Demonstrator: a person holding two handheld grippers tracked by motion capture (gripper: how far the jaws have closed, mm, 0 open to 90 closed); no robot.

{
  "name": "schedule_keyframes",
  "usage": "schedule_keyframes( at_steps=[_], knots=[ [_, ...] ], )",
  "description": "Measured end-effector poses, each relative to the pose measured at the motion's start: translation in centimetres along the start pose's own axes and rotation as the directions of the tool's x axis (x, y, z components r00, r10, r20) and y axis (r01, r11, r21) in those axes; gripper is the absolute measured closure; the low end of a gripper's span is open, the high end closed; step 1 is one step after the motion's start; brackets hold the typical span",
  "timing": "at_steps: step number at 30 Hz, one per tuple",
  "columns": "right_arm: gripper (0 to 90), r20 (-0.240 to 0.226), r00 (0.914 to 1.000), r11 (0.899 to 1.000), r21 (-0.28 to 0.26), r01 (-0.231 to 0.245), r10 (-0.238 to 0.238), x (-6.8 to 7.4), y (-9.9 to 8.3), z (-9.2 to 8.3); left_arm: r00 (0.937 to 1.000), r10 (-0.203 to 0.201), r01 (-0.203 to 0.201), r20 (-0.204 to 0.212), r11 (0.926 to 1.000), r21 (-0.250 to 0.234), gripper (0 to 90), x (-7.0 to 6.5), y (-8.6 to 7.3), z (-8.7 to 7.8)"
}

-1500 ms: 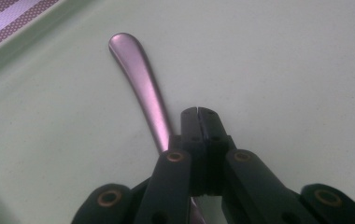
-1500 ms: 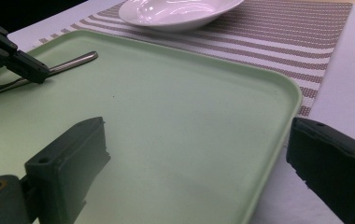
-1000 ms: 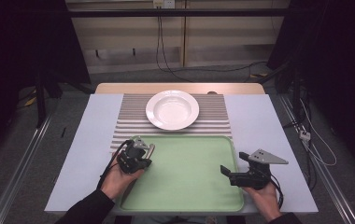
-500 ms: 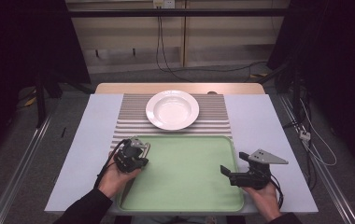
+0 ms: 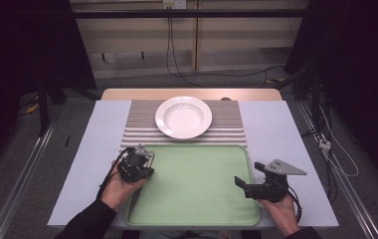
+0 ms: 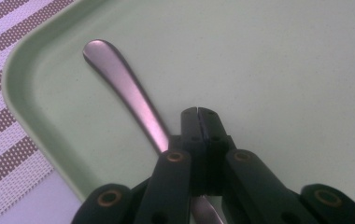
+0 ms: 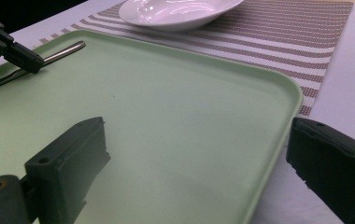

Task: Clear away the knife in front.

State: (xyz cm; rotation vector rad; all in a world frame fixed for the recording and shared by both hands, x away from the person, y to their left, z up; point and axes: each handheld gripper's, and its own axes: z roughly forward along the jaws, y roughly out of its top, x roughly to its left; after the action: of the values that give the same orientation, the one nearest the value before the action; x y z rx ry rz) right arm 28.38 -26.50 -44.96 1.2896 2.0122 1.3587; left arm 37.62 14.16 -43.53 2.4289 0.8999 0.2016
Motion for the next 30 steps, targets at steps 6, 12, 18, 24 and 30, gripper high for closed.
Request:
schedule_keyframes(
  at_steps=[6, 12, 18, 24, 30],
  knots=[
    [5.3, 0.000, 1.0000, 1.000, 0.000, 0.000, 0.000, 0.0, 0.0, 0.0, 0.9999, -0.013, 0.013, -0.003, 0.9999, 0.002, 90.0, 0.3, -0.3, -0.2],
    [5.3, 0.000, 1.0000, 1.000, 0.000, 0.000, 0.000, 0.0, 0.0, 0.0, 0.9994, -0.032, 0.032, -0.012, 0.9995, 0.001, 90.0, 0.7, -0.5, -0.4],
    [5.3, -0.001, 1.0000, 1.000, 0.003, -0.003, 0.003, 0.0, 0.0, 0.0, 0.9992, -0.037, 0.037, -0.013, 0.9993, -0.002, 90.0, 1.2, -0.8, -0.5],
    [5.3, 0.001, 1.0000, 1.000, 0.000, 0.000, 0.000, 0.0, 0.0, 0.0, 0.9984, -0.054, 0.054, -0.016, 0.9985, 0.005, 90.0, 1.2, -0.8, -0.6],
    [5.3, 0.001, 1.0000, 1.000, -0.001, -0.004, 0.004, -0.1, 0.0, 0.0, 0.9982, -0.058, 0.058, 0.018, 0.9969, -0.053, 86.2, 1.5, -1.0, -1.2]
  ],
)
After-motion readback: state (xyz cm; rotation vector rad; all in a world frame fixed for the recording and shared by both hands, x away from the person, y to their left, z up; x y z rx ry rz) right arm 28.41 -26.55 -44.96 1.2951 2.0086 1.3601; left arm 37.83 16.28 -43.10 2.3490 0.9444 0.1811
